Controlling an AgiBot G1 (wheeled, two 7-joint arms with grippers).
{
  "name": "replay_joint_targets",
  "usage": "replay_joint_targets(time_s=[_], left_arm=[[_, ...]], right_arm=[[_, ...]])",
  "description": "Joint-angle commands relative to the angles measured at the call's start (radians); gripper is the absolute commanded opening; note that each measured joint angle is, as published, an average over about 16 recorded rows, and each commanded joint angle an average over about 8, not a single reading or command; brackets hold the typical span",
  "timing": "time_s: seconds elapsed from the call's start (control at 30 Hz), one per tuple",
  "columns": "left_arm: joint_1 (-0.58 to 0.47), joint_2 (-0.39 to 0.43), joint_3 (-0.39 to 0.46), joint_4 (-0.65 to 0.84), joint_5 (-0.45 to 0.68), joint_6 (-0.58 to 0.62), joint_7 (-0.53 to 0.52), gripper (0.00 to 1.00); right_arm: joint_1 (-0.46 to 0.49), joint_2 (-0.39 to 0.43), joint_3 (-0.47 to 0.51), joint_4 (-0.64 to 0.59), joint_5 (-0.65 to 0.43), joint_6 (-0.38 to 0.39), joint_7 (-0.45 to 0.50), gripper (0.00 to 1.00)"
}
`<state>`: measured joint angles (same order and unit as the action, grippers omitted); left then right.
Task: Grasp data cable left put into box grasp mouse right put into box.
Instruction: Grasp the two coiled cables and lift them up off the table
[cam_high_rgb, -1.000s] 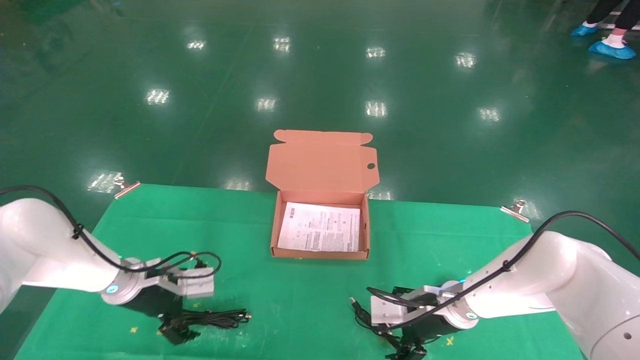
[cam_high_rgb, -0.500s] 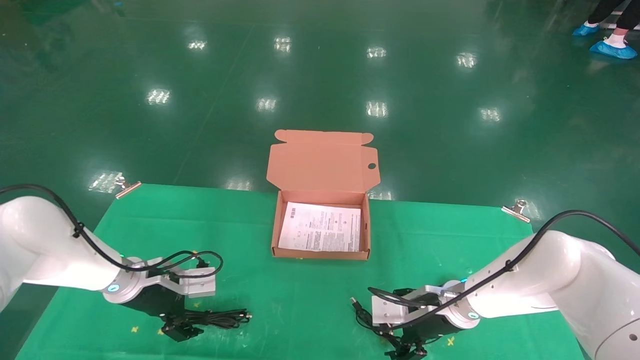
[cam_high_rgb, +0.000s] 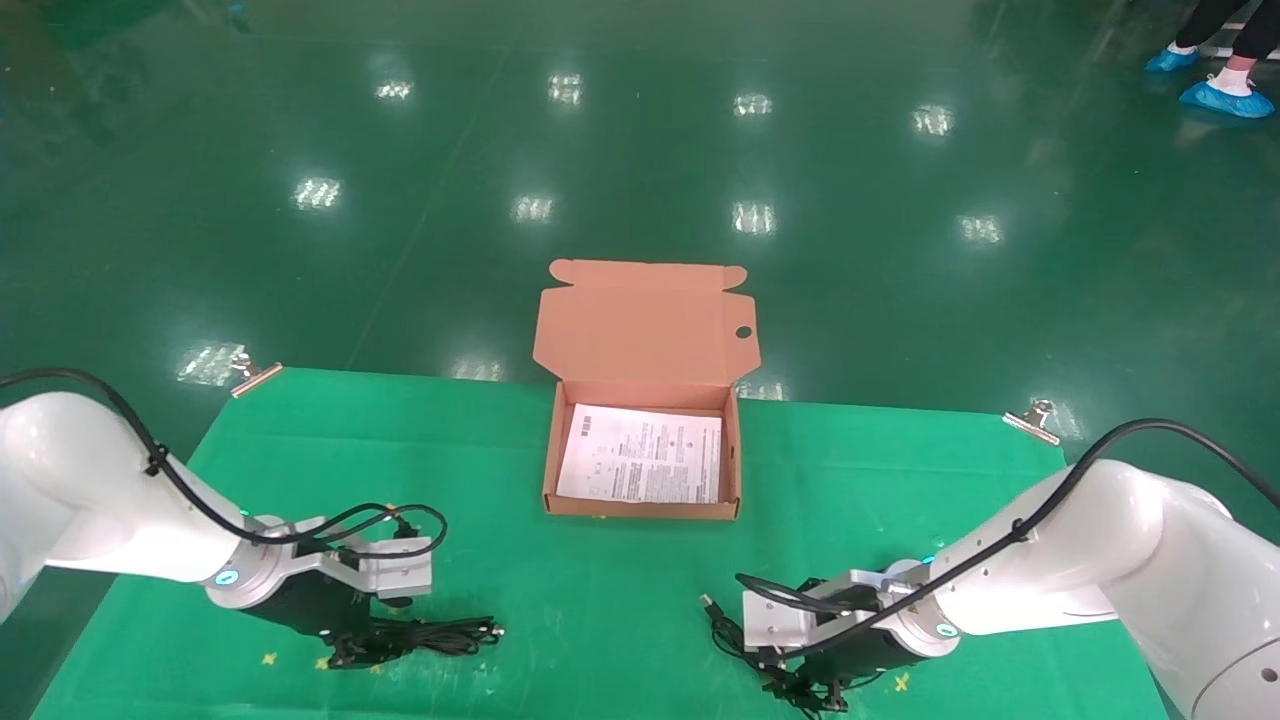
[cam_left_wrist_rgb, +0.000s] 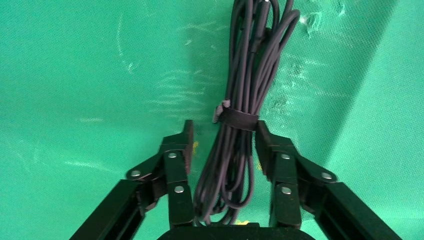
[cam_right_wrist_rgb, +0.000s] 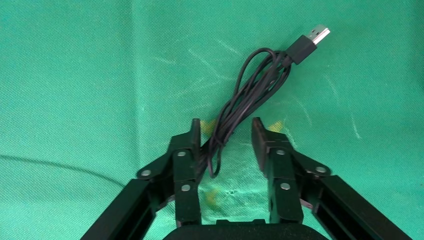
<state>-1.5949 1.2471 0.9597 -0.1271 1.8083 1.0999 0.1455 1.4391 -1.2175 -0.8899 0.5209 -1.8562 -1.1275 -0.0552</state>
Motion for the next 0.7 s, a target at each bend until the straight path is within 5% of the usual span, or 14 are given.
replay_joint_targets(time_s=[0.03, 0.7], left_arm=[[0.0, 0.0, 0.0, -0.001, 0.0, 0.001, 0.0, 0.0], [-0.039, -0.052, -0.017, -0.065, -0.024, 0.028, 0.074, 0.0]], right_arm=[[0.0, 0.0, 0.0, 0.001, 0.0, 0.0, 0.0, 0.0], [0.04, 0.053, 0.029, 0.017, 0.026, -0.013, 0.042, 0.0]])
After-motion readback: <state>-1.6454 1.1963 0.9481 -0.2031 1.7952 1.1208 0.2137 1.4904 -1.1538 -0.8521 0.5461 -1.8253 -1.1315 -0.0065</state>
